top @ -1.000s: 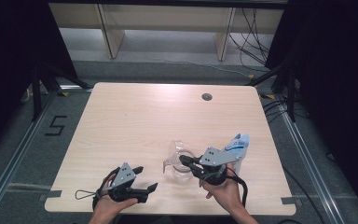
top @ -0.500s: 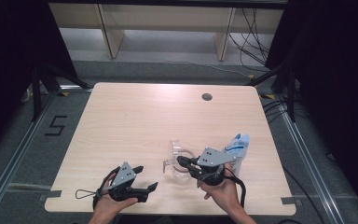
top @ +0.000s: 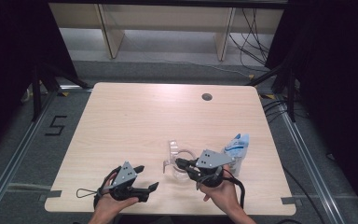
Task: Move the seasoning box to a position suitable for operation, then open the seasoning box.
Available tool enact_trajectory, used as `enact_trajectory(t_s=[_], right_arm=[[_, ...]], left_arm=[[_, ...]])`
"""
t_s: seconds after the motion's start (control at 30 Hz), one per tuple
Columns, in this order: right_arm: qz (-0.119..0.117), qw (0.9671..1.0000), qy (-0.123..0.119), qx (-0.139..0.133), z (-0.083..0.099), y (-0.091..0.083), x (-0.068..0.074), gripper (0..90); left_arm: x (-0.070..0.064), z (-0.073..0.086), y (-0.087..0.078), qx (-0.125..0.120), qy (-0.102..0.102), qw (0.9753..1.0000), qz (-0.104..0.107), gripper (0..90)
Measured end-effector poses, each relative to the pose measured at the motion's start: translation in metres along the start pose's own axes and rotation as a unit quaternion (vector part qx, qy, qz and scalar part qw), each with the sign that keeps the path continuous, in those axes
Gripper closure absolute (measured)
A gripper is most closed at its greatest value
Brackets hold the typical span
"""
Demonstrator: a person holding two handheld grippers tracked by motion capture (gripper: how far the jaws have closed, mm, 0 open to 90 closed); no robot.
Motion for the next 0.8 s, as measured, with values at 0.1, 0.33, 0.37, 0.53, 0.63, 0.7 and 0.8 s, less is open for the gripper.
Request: enact_trajectory(t_s=[0.1,0.33,0.37,0.53,0.63,0.7,0.8], right_arm=[[-0.001,1.0000,0.009,-0.001,0.000,0.002,0.002,87.5],[-0.004,0.9999,0.011,0.001,0.000,0.002,0.006,87.5],[-0.012,0.9999,0.002,0.007,-0.001,0.002,0.006,87.4],[-0.024,0.9997,-0.007,0.007,0.000,0.006,0.011,87.1],[-0.020,0.9998,-0.004,0.003,-0.001,0.005,0.010,86.7],[-0.017,0.9998,0.001,0.003,-0.001,0.003,0.009,85.8],[-0.015,0.9998,-0.008,-0.004,-0.002,0.000,0.006,82.5]], left_arm=[[0.000,0.000,0.000,-0.002,-0.003,1.0000,0.001,19.5],[0.001,0.001,-0.002,-0.001,0.001,1.0000,-0.002,19.5],[0.002,0.001,-0.002,0.000,0.001,1.0000,-0.002,19.5],[0.002,0.002,-0.002,0.001,-0.007,1.0000,-0.001,19.5],[0.002,0.001,-0.002,0.002,-0.006,1.0000,-0.001,19.3],[0.003,0.001,-0.002,0.000,-0.003,1.0000,-0.003,19.3],[0.004,0.001,-0.002,-0.002,-0.006,1.0000,-0.004,19.3]])
Point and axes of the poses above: each handheld gripper's, and its own axes: y roughly forward along the jaws, z roughly out of its underside, x roughly to its left, the point moved 4 cm from there along y, roughly forward along the jaws, and after that the axes turned 5 degrees about -x, right-handed, at the moved point
